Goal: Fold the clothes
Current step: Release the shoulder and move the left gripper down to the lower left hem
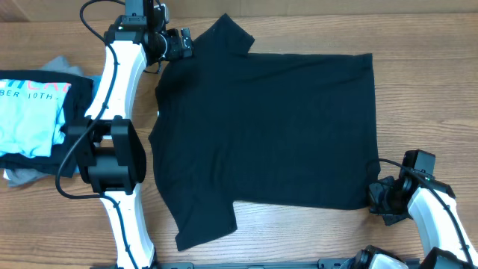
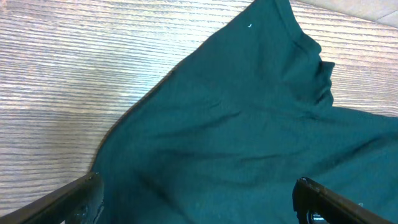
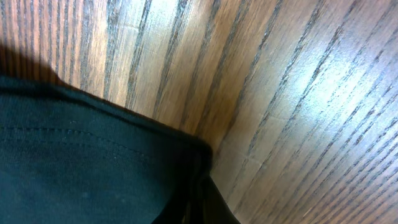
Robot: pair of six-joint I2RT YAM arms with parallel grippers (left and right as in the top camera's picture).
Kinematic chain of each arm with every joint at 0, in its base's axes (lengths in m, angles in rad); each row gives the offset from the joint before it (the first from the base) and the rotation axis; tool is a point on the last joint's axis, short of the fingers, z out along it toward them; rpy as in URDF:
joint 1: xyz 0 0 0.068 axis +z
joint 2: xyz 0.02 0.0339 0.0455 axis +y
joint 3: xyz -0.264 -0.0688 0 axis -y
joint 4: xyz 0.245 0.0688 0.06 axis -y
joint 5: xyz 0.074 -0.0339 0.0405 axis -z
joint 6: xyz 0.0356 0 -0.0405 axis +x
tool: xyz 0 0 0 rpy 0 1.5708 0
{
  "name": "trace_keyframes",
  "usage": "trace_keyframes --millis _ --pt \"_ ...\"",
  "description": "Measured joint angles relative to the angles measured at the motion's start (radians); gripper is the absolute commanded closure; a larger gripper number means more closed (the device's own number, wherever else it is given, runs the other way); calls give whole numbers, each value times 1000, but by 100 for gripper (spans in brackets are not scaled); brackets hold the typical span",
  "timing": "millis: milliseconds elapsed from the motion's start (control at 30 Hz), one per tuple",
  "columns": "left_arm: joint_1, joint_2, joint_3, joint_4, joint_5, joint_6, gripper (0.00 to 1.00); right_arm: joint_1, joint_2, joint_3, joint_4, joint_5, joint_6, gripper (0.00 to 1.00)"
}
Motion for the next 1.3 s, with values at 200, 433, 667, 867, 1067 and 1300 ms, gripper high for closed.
trace_keyframes --millis 200,433,667,867,1067,1300 --pt "0 0 0 0 0 0 0 0 0 0 -1 0 0 96" --pt "0 0 0 -29 0 0 0 0 0 0 -4 0 0 96" --pt "0 0 3 -476 0 -24 17 0 0 0 -3 0 0 96" --pt "-22 -1 -19 -827 -8 13 33 0 0 -1 -2 0 0 96" --pt "-108 -17 -147 -887 -28 29 38 0 0 -1 -1 0 0 96" --pt "-237 -301 -341 -884 -195 -101 3 0 0 -2 -2 0 0 96"
